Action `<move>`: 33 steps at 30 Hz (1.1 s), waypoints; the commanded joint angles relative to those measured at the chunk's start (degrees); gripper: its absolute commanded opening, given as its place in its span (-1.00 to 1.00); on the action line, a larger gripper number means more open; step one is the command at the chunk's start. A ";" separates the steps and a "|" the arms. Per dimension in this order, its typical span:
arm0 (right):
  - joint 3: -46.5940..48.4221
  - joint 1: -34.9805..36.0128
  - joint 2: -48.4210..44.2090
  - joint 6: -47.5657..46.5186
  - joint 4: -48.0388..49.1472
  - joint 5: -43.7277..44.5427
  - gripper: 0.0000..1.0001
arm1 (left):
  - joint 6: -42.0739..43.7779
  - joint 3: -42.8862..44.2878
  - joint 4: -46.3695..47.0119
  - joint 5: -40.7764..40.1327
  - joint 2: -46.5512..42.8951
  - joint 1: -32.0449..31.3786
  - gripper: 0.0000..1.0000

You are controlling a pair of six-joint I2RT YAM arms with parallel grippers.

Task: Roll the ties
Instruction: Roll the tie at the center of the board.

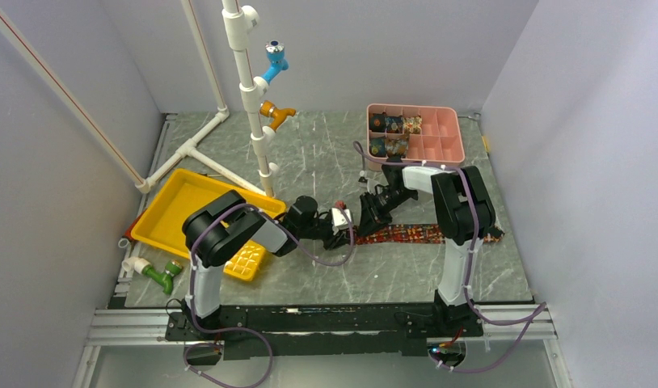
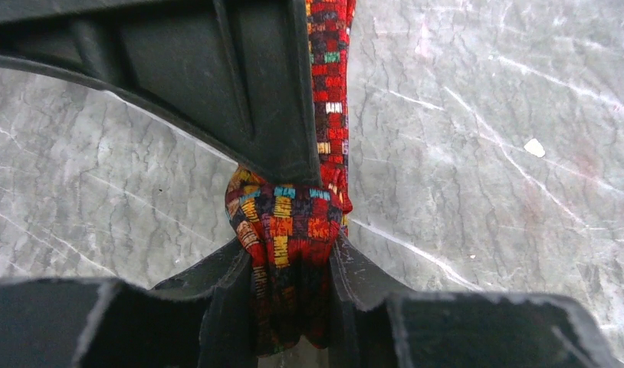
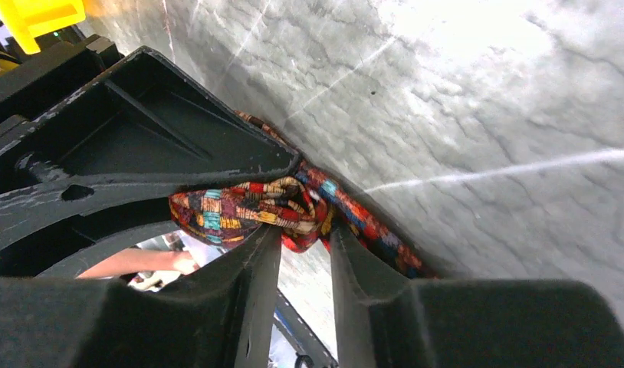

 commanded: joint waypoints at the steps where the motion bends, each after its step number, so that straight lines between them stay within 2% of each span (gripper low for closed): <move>1: 3.46 -2.40 -3.84 -5.46 -5.52 3.39 -0.26 | 7.29 0.61 -22.81 -5.83 -0.46 -0.44 -0.53; 4: 4.13 -2.68 -5.51 -5.69 -7.97 -2.61 -0.12 | 8.12 3.11 -28.34 -7.85 -0.09 -0.75 -0.51; 7: 2.87 -2.13 -6.92 -3.41 -7.08 -8.77 0.17 | 8.23 4.58 -31.41 -9.18 0.04 -0.84 -0.49; 12: 3.09 -1.32 -5.70 -1.59 -5.74 -9.69 0.20 | 8.87 5.11 -33.26 -9.48 0.23 -1.10 -0.45; 16: 3.35 -0.03 -3.37 -2.33 -5.23 -4.65 0.06 | 9.03 6.07 -34.09 -9.42 0.36 -1.24 -0.41; 19: 3.11 0.40 -1.31 -1.96 -4.30 -0.72 -0.14 | 9.20 7.44 -35.22 -8.92 0.94 -1.22 -0.35; 21: 3.17 0.55 -0.31 -2.16 -3.75 1.39 -0.36 | 9.36 8.26 -36.10 -8.63 1.44 -1.31 -0.33; 25: 2.18 0.51 0.45 -3.05 -2.77 8.01 -0.93 | 9.95 8.47 -36.27 -7.53 1.30 -1.25 -0.23; 26: 1.98 0.31 0.93 -3.46 -2.78 9.66 -1.00 | 10.06 8.27 -35.80 -7.06 1.13 -1.23 -0.19; 30: 1.39 -0.61 3.23 -4.12 -2.62 14.84 -1.00 | 9.15 7.42 -32.31 -3.47 0.27 -0.08 0.19; 33: 1.16 -0.72 4.54 -4.34 -2.18 17.08 -1.00 | 6.41 4.66 -24.69 0.57 -1.11 1.59 0.41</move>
